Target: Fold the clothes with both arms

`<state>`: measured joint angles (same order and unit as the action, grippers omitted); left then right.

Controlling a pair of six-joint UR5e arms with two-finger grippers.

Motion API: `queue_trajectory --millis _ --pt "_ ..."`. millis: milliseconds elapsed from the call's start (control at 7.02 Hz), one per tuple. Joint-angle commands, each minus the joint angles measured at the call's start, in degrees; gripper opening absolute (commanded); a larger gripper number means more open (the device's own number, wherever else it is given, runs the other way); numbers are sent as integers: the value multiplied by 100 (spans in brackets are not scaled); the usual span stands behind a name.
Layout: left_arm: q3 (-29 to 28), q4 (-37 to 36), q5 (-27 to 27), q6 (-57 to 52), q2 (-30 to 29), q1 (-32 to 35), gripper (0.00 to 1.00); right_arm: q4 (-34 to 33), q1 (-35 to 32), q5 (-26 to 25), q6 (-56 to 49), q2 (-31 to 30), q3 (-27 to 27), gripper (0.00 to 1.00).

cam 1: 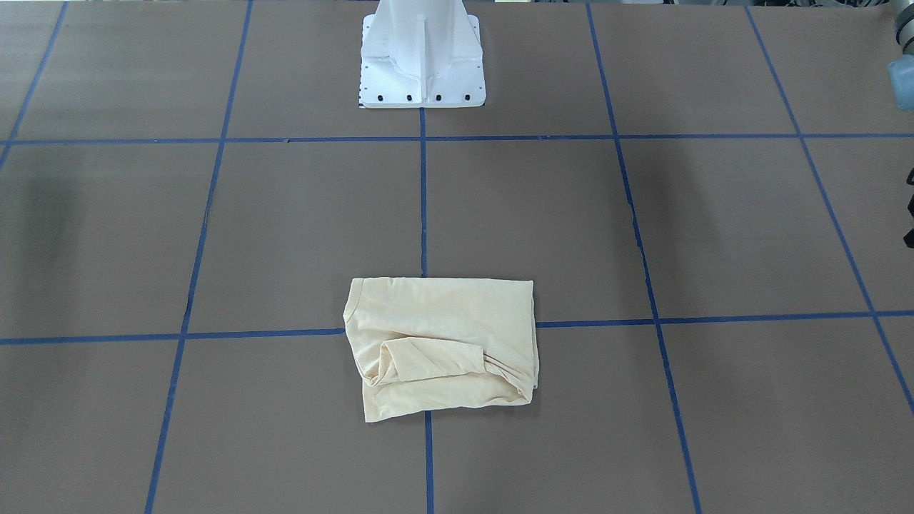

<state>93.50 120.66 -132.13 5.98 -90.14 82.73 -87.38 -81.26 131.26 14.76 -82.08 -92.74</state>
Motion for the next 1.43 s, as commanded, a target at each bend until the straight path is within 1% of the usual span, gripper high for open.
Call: queue_trajectory --millis 0,143,285,428,570,998,1140,1283 --pt "54 -877 -50 -949 40 383 100 -926 -13 -21 -193 -204 -796 100" --pt "37 -930 -68 -949 58 454 100 -930 -13 5 -228 -230 -807 100" --pt "159 -1461 -364 -949 41 541 100 -922 5 14 -228 -178 -755 100" --pt "230 -1632 -427 -949 67 568 100 -930 14 14 -228 -151 -737 100" --pt "239 -1599 -385 -949 180 569 100 -896 14 14 -228 -142 -641 100" --pt "283 -1572 -419 -931 181 569 100 -886 67 31 -211 -186 -719 100" --pt "379 -1581 -437 -923 181 569 100 -886 67 40 -211 -238 -667 100" --pt "632 -1607 -419 -914 190 569 100 -886 67 84 -167 -239 -658 100"
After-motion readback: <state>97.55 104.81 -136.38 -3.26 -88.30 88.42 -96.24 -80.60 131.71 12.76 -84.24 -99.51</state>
